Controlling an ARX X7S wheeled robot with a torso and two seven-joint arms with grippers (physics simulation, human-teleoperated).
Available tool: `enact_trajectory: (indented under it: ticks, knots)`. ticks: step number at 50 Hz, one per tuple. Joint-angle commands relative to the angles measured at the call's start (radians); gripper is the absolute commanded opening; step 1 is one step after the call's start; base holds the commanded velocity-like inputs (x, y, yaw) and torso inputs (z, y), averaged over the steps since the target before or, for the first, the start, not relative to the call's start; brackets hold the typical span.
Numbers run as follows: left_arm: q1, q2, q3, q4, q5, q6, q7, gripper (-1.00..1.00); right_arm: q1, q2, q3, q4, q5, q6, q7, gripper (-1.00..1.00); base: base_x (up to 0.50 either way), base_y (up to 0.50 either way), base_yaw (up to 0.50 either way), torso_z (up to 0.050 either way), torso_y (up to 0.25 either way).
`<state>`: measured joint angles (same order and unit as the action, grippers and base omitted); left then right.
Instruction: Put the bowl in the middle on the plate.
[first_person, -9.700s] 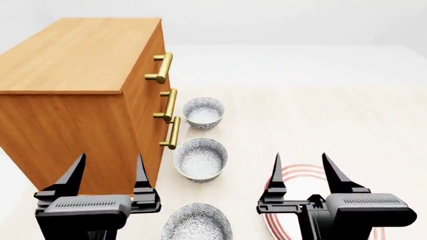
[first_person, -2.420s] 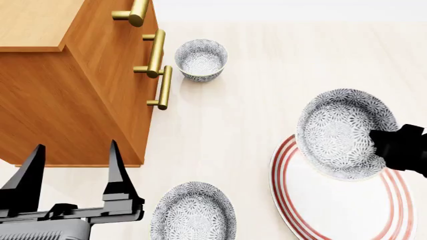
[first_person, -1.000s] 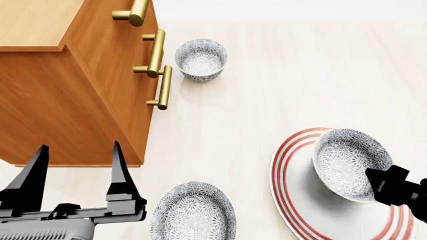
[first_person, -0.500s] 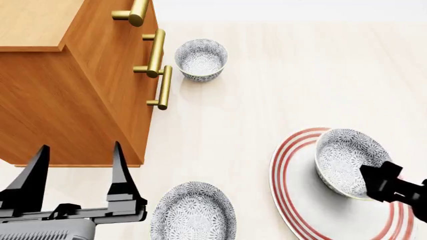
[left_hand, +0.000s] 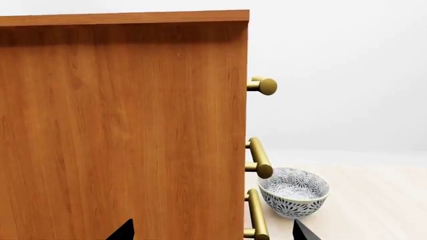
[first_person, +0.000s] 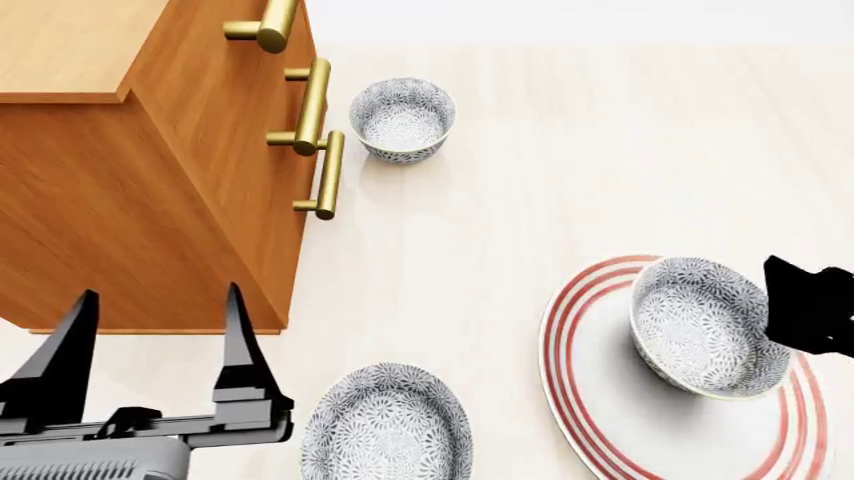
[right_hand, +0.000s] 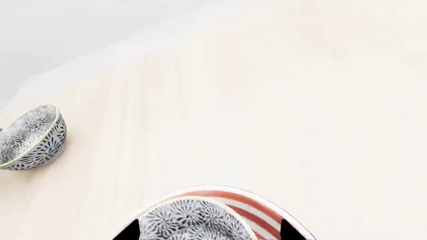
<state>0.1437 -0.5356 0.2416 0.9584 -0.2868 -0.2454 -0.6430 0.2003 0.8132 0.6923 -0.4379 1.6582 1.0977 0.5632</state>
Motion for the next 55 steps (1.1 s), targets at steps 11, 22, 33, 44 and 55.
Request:
enact_trajectory:
  ticks: [11,22,33,44,55]
  knots:
    - [0.005,-0.006,-0.002,-0.005,-0.009,0.02,-0.003,1.0,-0.075,-0.24,0.019,-0.246,-0.664,-0.368,-0.329,1.0,0.0,0.0,0.0,0.0,0.0]
    - [0.002,-0.01,0.0,-0.005,-0.014,0.02,-0.003,1.0,-0.1,-0.338,-0.053,-0.302,-0.857,-0.557,-0.407,1.0,0.0,0.0,0.0,0.0,0.21]
    - [0.002,-0.015,0.005,-0.003,-0.008,0.023,-0.006,1.0,-0.092,-0.374,-0.149,-0.396,-1.026,-0.665,-0.398,1.0,0.0,0.0,0.0,0.0,0.25]
    - [0.006,-0.02,0.007,-0.001,-0.007,0.03,-0.008,1.0,-0.082,-0.373,-0.198,-0.492,-1.057,-0.704,-0.401,1.0,0.0,0.0,0.0,0.0,0.25]
    - [0.001,-0.022,0.014,-0.005,-0.006,0.031,-0.007,1.0,-0.126,-0.367,-0.246,-0.573,-1.046,-0.733,-0.439,1.0,0.0,0.0,0.0,0.0,0.25]
